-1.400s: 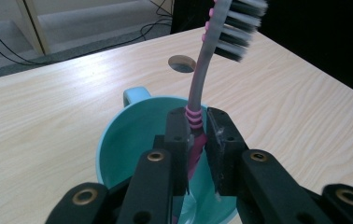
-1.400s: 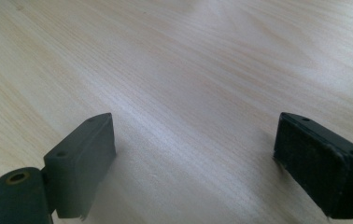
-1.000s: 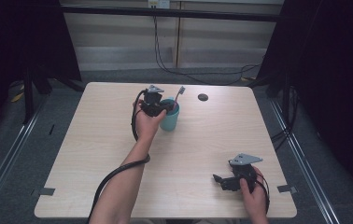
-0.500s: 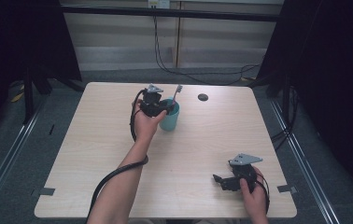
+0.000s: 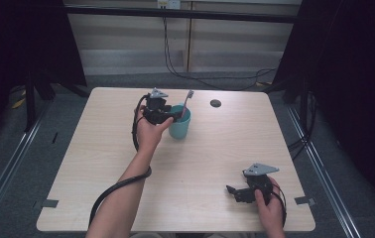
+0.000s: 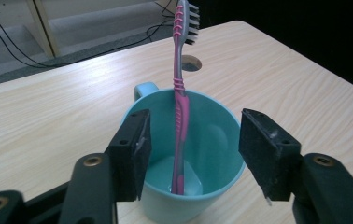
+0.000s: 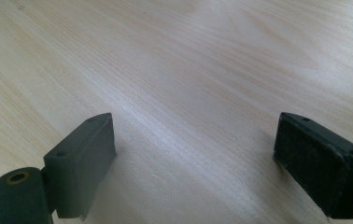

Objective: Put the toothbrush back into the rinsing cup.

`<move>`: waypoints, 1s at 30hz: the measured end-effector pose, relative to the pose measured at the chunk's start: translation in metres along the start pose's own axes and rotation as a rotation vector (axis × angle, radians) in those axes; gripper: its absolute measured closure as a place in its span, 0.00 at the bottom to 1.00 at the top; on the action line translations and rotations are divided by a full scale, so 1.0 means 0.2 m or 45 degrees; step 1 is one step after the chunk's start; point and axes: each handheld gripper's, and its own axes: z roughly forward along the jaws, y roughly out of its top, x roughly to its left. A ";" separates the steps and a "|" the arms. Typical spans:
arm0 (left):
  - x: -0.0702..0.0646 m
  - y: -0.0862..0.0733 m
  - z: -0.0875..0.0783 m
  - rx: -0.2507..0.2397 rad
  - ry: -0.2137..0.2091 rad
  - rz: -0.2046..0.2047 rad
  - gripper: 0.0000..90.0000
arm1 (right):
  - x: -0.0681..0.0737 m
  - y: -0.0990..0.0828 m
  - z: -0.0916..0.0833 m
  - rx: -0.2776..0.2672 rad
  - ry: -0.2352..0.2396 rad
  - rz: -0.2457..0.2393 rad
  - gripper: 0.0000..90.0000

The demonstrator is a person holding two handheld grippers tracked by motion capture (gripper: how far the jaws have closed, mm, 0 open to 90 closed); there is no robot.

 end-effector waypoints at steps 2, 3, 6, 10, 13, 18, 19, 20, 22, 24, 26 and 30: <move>0.00 0.00 -0.01 -0.004 -0.009 -0.007 0.46 | 0.00 0.00 0.00 -0.001 0.001 -0.003 0.13; 0.00 0.00 -0.01 -0.001 -0.007 -0.003 0.44 | 0.00 0.00 0.00 -0.003 0.002 -0.006 0.13; 0.00 -0.01 -0.01 0.005 -0.006 0.002 0.41 | 0.00 0.00 0.00 -0.003 0.002 -0.007 0.13; 0.01 -0.01 -0.04 0.011 0.002 -0.012 0.36 | 0.00 0.00 0.00 -0.003 0.002 -0.006 0.13; 0.01 -0.01 -0.04 0.007 -0.006 -0.018 0.34 | 0.00 0.00 0.00 -0.003 0.002 -0.006 0.13; 0.02 -0.01 -0.08 0.002 -0.009 -0.016 0.32 | 0.00 0.00 0.00 -0.003 0.002 -0.006 0.13; 0.02 -0.01 -0.09 0.002 -0.010 -0.014 0.32 | 0.00 0.00 0.00 -0.003 0.002 -0.007 0.13; 0.02 -0.01 -0.09 0.002 -0.010 -0.014 0.31 | 0.00 0.00 0.00 -0.003 0.002 -0.007 0.13; 0.02 -0.01 -0.09 -0.003 -0.013 -0.007 0.31 | 0.00 0.00 0.00 -0.003 0.002 -0.006 0.13; 0.02 -0.02 -0.11 -0.005 -0.022 -0.012 0.31 | 0.00 0.00 0.00 -0.003 0.002 -0.006 0.13; 0.02 -0.02 -0.11 0.000 -0.021 -0.009 0.31 | 0.00 0.00 0.00 -0.002 0.002 -0.005 0.13; 0.01 -0.03 -0.13 -0.007 -0.023 -0.008 0.30 | 0.00 0.00 0.00 -0.003 0.002 -0.007 0.13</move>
